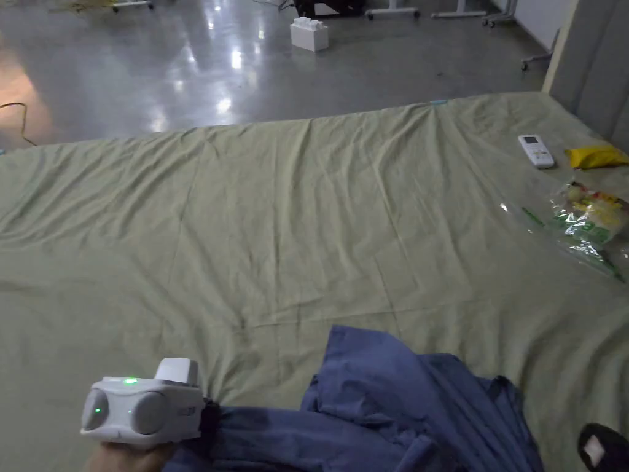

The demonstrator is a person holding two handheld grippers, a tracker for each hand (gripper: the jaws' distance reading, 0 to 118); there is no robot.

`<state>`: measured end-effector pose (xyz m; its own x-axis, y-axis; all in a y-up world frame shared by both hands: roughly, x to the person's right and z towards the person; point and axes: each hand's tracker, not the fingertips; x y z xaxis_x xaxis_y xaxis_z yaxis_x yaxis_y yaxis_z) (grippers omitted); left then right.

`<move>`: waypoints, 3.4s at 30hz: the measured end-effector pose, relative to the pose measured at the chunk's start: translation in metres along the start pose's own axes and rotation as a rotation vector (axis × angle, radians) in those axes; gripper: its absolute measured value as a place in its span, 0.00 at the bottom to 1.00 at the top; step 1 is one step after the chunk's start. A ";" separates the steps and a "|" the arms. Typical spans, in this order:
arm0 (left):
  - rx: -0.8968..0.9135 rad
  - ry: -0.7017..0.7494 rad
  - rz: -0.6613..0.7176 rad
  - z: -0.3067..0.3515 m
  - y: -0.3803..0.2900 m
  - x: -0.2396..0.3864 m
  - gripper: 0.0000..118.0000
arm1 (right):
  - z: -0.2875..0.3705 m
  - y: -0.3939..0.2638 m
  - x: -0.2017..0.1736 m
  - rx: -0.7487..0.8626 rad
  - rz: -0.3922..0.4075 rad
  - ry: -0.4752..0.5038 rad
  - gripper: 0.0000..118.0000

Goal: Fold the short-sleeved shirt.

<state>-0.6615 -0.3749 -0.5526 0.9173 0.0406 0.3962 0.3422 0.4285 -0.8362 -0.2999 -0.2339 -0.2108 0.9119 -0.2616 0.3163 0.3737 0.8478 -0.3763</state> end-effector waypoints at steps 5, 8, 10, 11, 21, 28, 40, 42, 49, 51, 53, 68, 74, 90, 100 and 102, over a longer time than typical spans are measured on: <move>-0.025 -0.016 0.016 -0.001 0.004 -0.007 0.08 | -0.102 0.029 -0.004 -0.132 0.153 0.060 0.52; -0.035 -0.024 0.015 -0.002 0.006 -0.009 0.08 | -0.171 0.033 -0.007 -0.193 0.242 0.065 0.55; -0.046 -0.033 0.018 -0.002 0.007 -0.011 0.08 | -0.220 0.030 -0.003 -0.300 0.277 0.101 0.58; -0.049 -0.037 0.022 -0.002 0.008 -0.012 0.08 | -0.236 0.026 -0.002 -0.340 0.290 0.095 0.58; -0.019 -0.056 0.041 -0.002 0.002 -0.017 0.08 | -0.273 -0.007 0.004 -0.471 0.323 0.061 0.07; 0.102 -0.123 0.129 0.042 -0.014 -0.036 0.06 | -0.220 0.028 0.008 -0.323 0.212 0.129 0.06; 0.834 -0.087 0.059 0.342 -0.032 -0.065 0.06 | -0.047 0.187 -0.008 0.240 0.116 0.176 0.06; 0.902 -0.090 0.104 0.377 -0.023 -0.075 0.05 | -0.029 0.211 -0.018 0.312 0.107 0.171 0.06; 1.060 0.036 0.111 0.452 0.007 -0.083 0.05 | 0.013 0.284 -0.058 0.503 0.216 0.098 0.06; 1.077 0.045 0.124 0.465 0.015 -0.089 0.05 | 0.015 0.300 -0.061 0.527 0.214 0.086 0.06; 1.079 0.060 0.132 0.474 0.027 -0.094 0.05 | 0.017 0.315 -0.069 0.549 0.233 0.068 0.06; 1.081 0.050 0.207 0.472 0.091 -0.111 0.05 | -0.010 0.364 -0.079 0.609 0.250 -0.006 0.06; 1.040 0.050 0.208 0.442 0.128 -0.114 0.05 | -0.045 0.373 -0.082 0.567 0.192 -0.004 0.06; 1.037 0.123 0.243 0.369 0.237 -0.127 0.05 | -0.161 0.416 -0.122 0.552 0.294 -0.113 0.06; 0.964 0.140 0.271 0.309 0.276 -0.138 0.05 | -0.216 0.428 -0.125 0.511 0.223 -0.144 0.06; 0.962 0.101 0.299 0.296 0.272 -0.138 0.05 | -0.220 0.418 -0.126 0.510 0.259 -0.140 0.06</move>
<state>-0.7552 0.0033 -0.7228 0.9668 0.2079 0.1488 -0.1731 0.9606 -0.2173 -0.2215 0.0515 -0.5999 0.9187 0.0178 0.3946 -0.0187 0.9998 -0.0016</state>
